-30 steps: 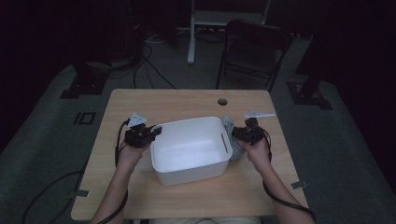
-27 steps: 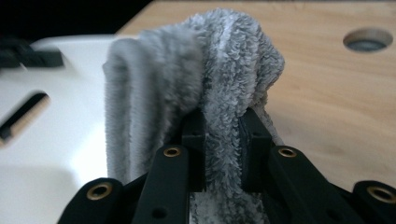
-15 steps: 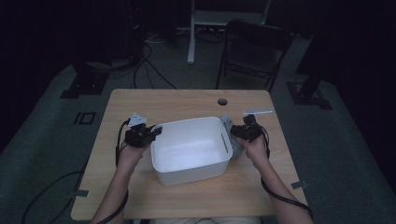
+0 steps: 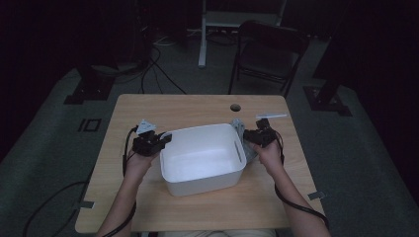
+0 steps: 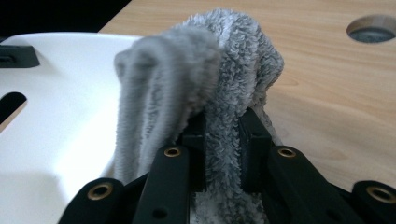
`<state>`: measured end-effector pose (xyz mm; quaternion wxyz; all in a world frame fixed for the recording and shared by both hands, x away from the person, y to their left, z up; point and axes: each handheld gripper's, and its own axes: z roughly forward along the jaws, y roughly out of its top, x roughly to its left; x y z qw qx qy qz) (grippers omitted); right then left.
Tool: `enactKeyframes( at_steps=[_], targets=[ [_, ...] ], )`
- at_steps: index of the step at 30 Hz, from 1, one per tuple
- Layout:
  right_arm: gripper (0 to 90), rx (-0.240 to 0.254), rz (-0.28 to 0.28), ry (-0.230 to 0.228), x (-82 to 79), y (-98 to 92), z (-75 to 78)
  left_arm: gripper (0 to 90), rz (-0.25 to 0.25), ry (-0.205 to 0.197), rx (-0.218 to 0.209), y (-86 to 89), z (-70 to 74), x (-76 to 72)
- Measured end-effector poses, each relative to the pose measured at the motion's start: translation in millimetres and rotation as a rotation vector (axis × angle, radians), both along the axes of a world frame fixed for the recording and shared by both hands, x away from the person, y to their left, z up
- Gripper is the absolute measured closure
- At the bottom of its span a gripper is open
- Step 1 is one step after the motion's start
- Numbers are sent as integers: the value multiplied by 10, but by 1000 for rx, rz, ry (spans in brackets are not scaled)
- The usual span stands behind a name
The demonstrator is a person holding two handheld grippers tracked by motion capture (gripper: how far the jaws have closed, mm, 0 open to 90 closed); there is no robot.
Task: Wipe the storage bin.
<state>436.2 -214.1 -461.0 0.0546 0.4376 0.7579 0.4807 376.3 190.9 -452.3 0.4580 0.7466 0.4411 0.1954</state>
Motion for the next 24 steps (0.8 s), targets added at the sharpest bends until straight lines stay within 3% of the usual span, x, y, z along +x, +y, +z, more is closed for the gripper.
enactKeyframes(
  at_steps=[1,2,3,4,7,8,11,14,19,24],
  targets=[
    [767,0,0,0,0,0,0,749,0,0,0,0,0,0],
    [766,44,2,-15,5,-37,61,749,-2,1,-1,0,0,1],
    [766,44,2,-15,5,-37,61,749,-2,1,-1,0,0,1],
    [766,75,8,-29,19,-59,122,749,-3,1,-1,-2,-1,2],
    [767,62,13,-31,38,-36,138,749,5,0,1,-12,0,0],
    [769,54,16,-26,58,-11,105,750,16,-3,19,-37,9,-4],
    [771,62,13,-18,78,1,53,749,17,-2,17,-35,7,-2],
    [775,8,-2,8,128,77,-66,749,25,-1,14,-42,5,-5],
    [775,-17,-11,31,176,114,-177,747,19,0,4,-30,1,-4],
    [768,11,-27,38,176,57,-195,745,7,3,-14,-1,-8,-2]
  ],
)
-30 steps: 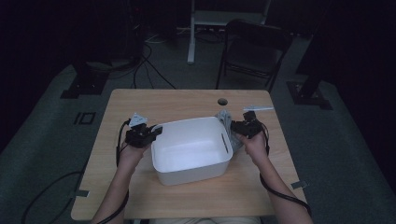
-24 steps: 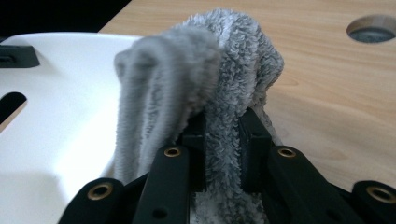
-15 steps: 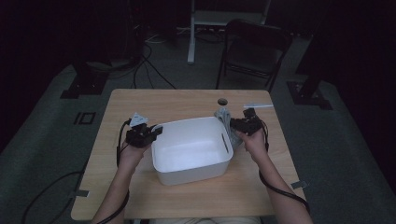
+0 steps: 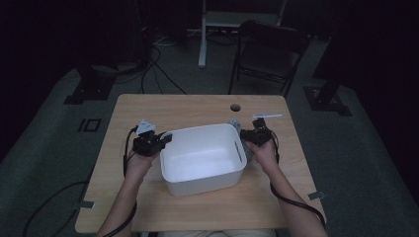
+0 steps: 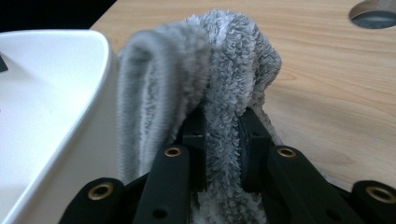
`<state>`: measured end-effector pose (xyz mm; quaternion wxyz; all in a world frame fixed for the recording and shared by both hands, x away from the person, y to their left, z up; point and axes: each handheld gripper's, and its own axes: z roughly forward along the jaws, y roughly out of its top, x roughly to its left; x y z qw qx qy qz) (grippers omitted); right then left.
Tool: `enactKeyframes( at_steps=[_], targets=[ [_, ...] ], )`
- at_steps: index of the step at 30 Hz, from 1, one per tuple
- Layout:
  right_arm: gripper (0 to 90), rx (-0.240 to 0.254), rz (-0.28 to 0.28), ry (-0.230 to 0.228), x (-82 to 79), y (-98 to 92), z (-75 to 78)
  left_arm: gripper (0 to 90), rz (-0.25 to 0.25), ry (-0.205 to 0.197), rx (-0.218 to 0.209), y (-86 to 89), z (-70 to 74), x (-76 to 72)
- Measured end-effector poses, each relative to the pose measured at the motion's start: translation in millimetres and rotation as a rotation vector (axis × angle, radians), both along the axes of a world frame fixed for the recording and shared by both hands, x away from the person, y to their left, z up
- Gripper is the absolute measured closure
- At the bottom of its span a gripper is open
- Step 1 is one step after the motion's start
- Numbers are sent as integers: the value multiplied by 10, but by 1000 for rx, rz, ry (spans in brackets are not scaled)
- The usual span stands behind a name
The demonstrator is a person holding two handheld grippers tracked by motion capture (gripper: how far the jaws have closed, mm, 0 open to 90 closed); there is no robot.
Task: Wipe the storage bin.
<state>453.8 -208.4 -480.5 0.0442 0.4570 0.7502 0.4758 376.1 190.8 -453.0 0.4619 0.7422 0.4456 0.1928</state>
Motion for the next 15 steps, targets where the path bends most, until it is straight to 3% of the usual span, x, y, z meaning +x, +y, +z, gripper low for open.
enactKeyframes(
  at_steps=[3,4,7,10,15],
  targets=[
    [767,29,-12,-3,-23,-52,16,745,1,0,1,0,0,-1],
    [767,59,-18,-7,-63,-135,49,745,1,-1,1,0,0,-2],
    [767,72,-21,-15,-115,-209,89,744,3,-1,1,-3,0,-3],
    [767,86,-22,-33,-260,-337,161,745,5,-2,2,-5,1,-4],
    [766,156,-7,-42,-549,-596,233,744,12,-1,0,-17,0,-7]
  ],
)
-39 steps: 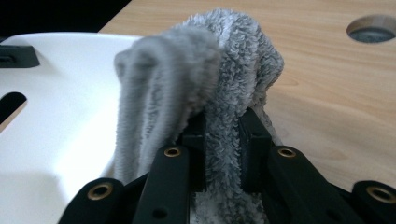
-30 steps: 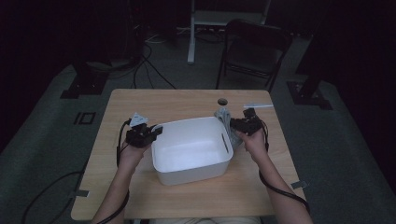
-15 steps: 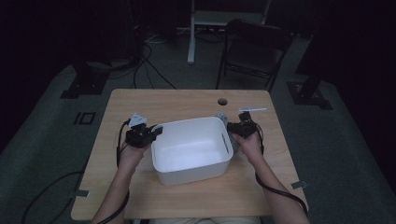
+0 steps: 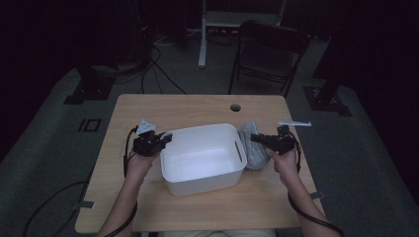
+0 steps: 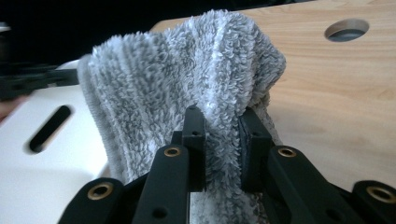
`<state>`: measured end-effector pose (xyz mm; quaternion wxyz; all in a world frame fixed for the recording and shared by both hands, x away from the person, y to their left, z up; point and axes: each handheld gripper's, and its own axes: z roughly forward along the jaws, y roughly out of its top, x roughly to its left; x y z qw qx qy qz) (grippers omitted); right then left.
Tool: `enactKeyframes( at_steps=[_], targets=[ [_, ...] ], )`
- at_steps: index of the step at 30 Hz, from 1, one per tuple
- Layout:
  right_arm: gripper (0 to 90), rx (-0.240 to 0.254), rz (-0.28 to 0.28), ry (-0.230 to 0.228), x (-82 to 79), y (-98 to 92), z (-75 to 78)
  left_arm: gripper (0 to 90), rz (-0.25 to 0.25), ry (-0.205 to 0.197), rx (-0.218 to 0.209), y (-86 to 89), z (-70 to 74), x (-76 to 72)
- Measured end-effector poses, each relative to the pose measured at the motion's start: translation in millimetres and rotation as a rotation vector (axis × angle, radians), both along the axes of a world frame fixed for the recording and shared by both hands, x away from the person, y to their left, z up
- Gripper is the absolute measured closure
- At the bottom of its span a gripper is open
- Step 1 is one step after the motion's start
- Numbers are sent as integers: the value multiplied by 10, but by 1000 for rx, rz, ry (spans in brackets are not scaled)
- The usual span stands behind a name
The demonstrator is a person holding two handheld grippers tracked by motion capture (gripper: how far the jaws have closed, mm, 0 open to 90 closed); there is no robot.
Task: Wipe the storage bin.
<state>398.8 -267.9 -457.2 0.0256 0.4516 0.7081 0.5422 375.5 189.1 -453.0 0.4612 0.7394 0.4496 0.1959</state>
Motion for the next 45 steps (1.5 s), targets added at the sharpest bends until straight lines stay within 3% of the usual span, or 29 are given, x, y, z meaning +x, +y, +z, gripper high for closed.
enactKeyframes(
  at_steps=[3,4,5,6,9,14,15,20,21,22,23,28,29,31,36,40,41,42,43,45],
  targets=[
    [765,16,-2,-26,-238,-144,56,745,-2,0,3,0,1,0],
    [765,16,-2,-26,-238,-144,56,745,-2,0,3,0,1,0],
    [765,33,-3,-48,-361,-221,100,744,-2,0,2,-1,0,0],
    [765,33,-3,-48,-361,-221,100,744,-2,0,2,-1,0,0],
    [764,83,-2,-70,-568,-353,145,744,-1,0,0,-2,0,-1],
    [764,76,35,-58,-694,-310,50,744,-1,1,3,-5,1,0],
    [764,46,42,-45,-711,-232,-23,744,6,1,0,-15,0,-1],
    [764,-20,66,-26,-684,-41,-145,743,17,2,-6,-44,-3,-9],
    [764,-70,73,-27,-661,78,-186,743,20,1,-1,-61,-1,-6],
    [764,-70,73,-27,-661,78,-186,743,20,1,-1,-61,-1,-6],
    [765,-120,71,-30,-648,195,-234,743,26,1,4,-75,1,-5],
    [768,-129,77,-8,-582,214,-308,743,48,2,8,-107,4,-7],
    [769,-161,69,3,-557,248,-373,742,53,1,6,-110,3,-12],
    [771,-163,69,17,-526,262,-411,743,54,0,6,-111,3,-14],
    [772,-186,65,12,-509,286,-443,744,56,-5,27,-130,15,-20],
    [772,-194,64,40,-469,301,-498,744,59,-1,19,-125,8,-15],
    [772,-216,67,76,-430,323,-567,744,59,-1,19,-124,8,-14],
    [772,-216,67,76,-430,323,-567,744,57,0,19,-122,7,-13],
    [772,-234,66,115,-394,348,-672,743,56,0,18,-120,7,-12],
    [772,-220,73,133,-370,333,-697,743,49,1,12,-110,4,-11]
  ],
)
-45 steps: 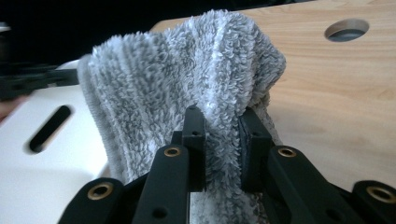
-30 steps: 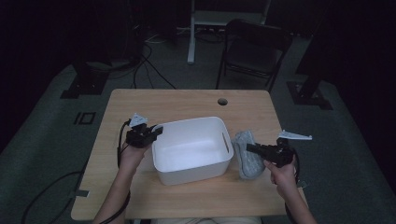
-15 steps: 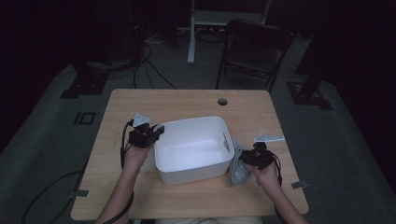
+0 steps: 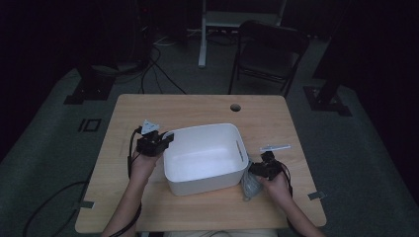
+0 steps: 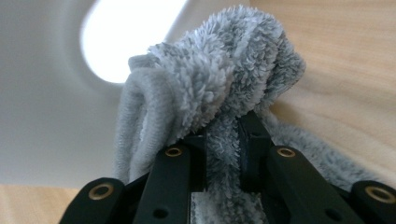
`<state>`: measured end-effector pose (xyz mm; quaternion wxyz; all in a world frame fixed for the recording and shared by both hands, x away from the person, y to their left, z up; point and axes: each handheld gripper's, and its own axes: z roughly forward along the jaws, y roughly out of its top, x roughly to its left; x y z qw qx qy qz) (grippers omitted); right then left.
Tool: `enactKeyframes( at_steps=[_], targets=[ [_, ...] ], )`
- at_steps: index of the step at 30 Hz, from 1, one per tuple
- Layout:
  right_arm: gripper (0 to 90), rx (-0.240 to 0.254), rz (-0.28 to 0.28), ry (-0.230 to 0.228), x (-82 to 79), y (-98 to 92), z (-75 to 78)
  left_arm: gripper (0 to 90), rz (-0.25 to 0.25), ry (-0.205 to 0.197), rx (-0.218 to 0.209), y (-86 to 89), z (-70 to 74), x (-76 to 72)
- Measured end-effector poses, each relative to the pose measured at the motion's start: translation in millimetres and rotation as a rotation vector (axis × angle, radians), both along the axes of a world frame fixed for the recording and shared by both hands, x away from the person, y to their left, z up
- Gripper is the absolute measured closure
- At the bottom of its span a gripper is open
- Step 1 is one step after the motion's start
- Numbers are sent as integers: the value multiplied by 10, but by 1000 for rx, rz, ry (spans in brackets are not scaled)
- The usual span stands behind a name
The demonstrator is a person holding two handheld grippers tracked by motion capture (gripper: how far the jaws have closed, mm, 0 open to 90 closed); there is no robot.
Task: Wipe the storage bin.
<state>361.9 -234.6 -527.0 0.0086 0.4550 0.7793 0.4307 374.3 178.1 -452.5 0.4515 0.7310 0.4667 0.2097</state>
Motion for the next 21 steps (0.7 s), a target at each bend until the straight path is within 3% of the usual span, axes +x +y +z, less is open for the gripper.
enactKeyframes(
  at_steps=[1,2,5,6,9,13,14,16,17,21],
  targets=[
    [772,14,7,15,21,-22,10,743,-8,0,-5,8,-3,0],
    [771,31,2,-21,20,-47,90,744,-12,-1,-9,10,-5,-2],
    [771,52,8,-41,53,-64,200,744,-16,1,-3,10,-2,-4],
    [771,82,-2,-53,93,-68,264,745,-7,1,0,-4,-1,-9],
    [774,50,-1,-70,119,-10,274,746,2,-1,8,-14,2,-12],
    [776,53,-22,-27,170,9,153,744,7,-2,-1,-11,-2,-17],
    [775,4,-21,-10,196,54,87,744,6,-2,-1,-8,-2,-18],
    [775,9,-21,3,215,51,61,744,1,-2,-2,-2,-3,-16],
    [774,34,-17,26,244,25,38,744,-3,-2,-3,2,-3,-14],
    [772,29,-11,-13,264,9,112,744,-13,-2,-3,7,-3,-4]
  ],
)
